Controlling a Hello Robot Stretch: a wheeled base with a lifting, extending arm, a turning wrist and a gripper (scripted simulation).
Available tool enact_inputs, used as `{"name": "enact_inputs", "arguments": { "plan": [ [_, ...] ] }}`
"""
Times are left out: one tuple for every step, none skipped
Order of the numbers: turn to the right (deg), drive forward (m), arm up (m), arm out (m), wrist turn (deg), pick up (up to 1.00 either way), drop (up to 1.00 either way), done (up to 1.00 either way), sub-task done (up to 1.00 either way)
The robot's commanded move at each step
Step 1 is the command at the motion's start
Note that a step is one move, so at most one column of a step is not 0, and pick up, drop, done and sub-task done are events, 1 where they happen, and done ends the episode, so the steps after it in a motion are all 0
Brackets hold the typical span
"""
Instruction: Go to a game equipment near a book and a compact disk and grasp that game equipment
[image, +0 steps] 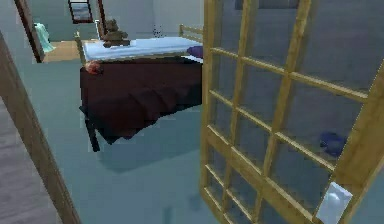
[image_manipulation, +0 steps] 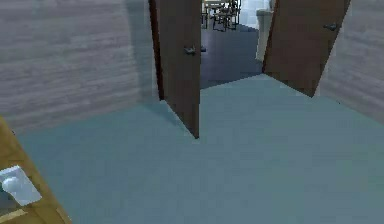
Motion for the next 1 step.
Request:
{"name": "enact_inputs", "arguments": {
  "plan": [
    [-39.0, 0.00, 0.00, 0.00, 0.0, 0.00, 0.00, 0.00, 0.00]
  ]
}}
